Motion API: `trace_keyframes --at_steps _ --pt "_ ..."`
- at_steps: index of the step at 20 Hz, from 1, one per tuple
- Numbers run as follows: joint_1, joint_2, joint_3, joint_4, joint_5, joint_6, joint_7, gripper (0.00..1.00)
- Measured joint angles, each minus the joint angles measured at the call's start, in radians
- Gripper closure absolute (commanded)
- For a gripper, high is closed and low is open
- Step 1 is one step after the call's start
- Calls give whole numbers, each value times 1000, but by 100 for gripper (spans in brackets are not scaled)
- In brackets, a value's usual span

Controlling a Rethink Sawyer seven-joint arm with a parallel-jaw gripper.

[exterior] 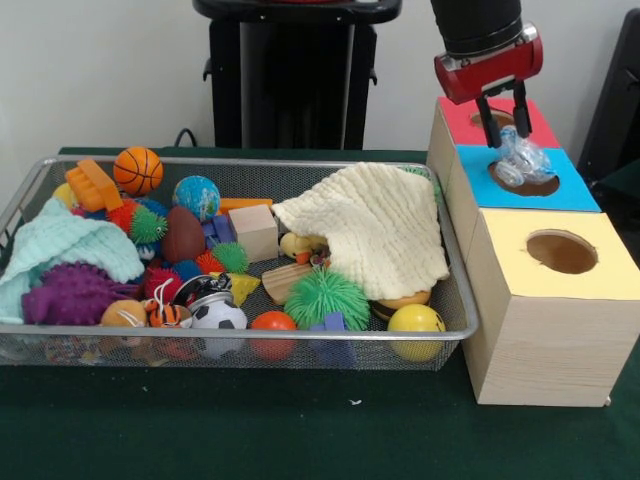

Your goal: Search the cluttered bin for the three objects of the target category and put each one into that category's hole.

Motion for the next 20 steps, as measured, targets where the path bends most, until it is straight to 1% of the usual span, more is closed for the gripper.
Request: trace_keyframes --at_steps 5,6,20 --pt "16 0 -20 -7 7 -3 0 100" --pt "21 1 -26 -7 11 -11 0 0" --pt "39 27 -30 -6 11 -31 0 0"
